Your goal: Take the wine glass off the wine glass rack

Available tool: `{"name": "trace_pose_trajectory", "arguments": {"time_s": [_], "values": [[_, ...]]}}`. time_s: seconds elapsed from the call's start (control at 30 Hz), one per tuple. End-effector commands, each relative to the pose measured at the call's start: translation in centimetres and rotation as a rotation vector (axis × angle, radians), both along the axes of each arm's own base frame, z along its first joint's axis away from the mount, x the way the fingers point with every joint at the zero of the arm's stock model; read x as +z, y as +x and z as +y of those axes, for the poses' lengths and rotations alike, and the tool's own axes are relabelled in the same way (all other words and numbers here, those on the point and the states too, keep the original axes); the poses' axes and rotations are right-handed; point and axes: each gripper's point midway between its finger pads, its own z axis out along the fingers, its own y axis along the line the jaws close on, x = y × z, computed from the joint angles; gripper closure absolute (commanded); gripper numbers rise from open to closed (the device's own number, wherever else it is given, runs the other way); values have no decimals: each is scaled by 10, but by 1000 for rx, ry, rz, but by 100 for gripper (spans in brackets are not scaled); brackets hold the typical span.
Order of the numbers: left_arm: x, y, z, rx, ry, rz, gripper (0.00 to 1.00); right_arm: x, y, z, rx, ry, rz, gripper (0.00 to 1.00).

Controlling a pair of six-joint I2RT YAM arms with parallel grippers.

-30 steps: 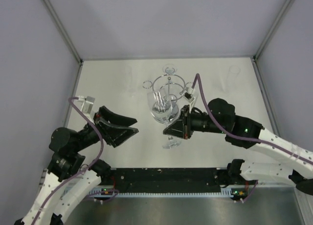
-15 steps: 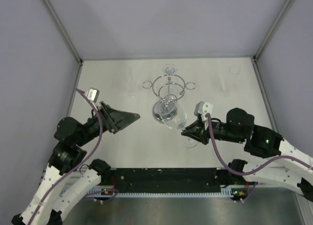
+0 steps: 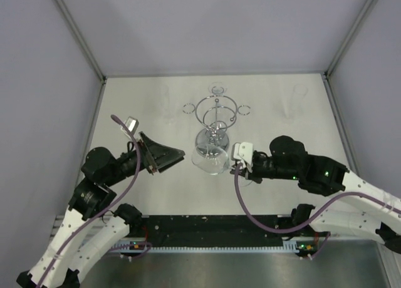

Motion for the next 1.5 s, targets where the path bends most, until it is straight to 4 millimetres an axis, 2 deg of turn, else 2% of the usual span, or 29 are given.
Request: {"name": "trace_pose_trajectory", "arguments": {"time_s": [0.0,0.2,0.43,0.57,0.63,0.7,0.73,1.03,1.4,1.47], "values": [[-15,-2,-2,-26,49,15,27,49,-1,12,65,96,-113,100],[-33,1,-6,-51,127,26,37,44,-5,19,90,46,-118,100],[-37,0,-7,-68,153,22,41,30,0,22,82,-31,-130,100],[-38,-1,-7,-68,155,18,44,31,1,23,76,-40,-134,100],[-41,-2,-7,-72,162,20,49,31,3,25,70,-43,-133,100],[-43,-3,-7,-78,169,16,60,31,6,26,58,-50,-137,100],[-44,-3,-7,-79,170,16,62,31,7,27,55,-54,-137,100],[-57,-6,-5,-88,212,19,67,26,7,37,67,-116,-138,100],[-67,-6,-2,-90,275,8,99,21,26,33,-21,-182,-180,100],[-70,-4,-2,-91,288,11,100,19,29,31,-39,-192,-186,100]]}}
